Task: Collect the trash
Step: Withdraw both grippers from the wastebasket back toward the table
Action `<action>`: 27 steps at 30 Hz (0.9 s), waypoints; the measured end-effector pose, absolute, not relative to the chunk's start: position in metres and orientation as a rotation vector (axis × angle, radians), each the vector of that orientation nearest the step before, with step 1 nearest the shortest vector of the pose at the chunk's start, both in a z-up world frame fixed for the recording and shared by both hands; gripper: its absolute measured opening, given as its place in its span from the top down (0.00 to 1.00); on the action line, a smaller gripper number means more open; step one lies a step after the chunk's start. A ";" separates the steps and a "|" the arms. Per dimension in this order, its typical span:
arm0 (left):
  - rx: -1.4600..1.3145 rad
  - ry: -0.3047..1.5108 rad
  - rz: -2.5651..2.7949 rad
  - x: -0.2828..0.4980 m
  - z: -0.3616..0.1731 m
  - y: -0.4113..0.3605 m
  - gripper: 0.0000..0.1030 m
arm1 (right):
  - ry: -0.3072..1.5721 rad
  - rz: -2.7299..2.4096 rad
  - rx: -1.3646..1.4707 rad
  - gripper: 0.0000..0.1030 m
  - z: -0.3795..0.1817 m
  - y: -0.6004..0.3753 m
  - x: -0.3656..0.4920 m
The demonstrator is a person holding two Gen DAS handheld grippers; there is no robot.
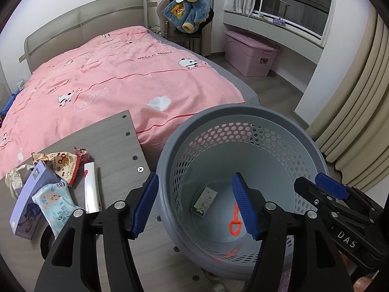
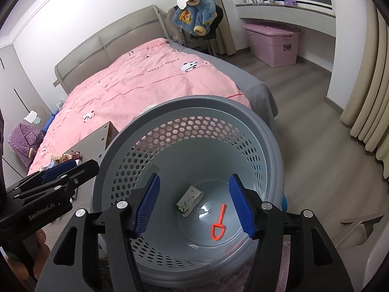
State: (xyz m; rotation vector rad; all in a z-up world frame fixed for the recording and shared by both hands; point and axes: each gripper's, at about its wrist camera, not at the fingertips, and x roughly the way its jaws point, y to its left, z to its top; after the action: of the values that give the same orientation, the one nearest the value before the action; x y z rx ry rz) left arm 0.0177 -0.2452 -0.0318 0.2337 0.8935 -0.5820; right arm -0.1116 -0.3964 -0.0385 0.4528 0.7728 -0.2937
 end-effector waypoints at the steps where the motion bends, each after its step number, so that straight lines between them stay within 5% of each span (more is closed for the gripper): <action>1: 0.232 0.892 -0.582 0.017 -0.031 -0.244 0.41 | 0.773 -0.293 0.453 0.43 -0.038 -0.397 -0.112; 27: 0.168 0.847 -0.525 -0.003 -0.018 -0.187 0.34 | 0.737 -0.255 0.422 0.32 -0.024 -0.356 -0.128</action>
State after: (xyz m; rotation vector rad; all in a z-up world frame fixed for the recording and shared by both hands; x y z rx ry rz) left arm -0.0030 -0.1869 -0.0181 0.1680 0.8470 -0.5255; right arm -0.1280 -0.3564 -0.0238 0.4216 0.7369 -0.2554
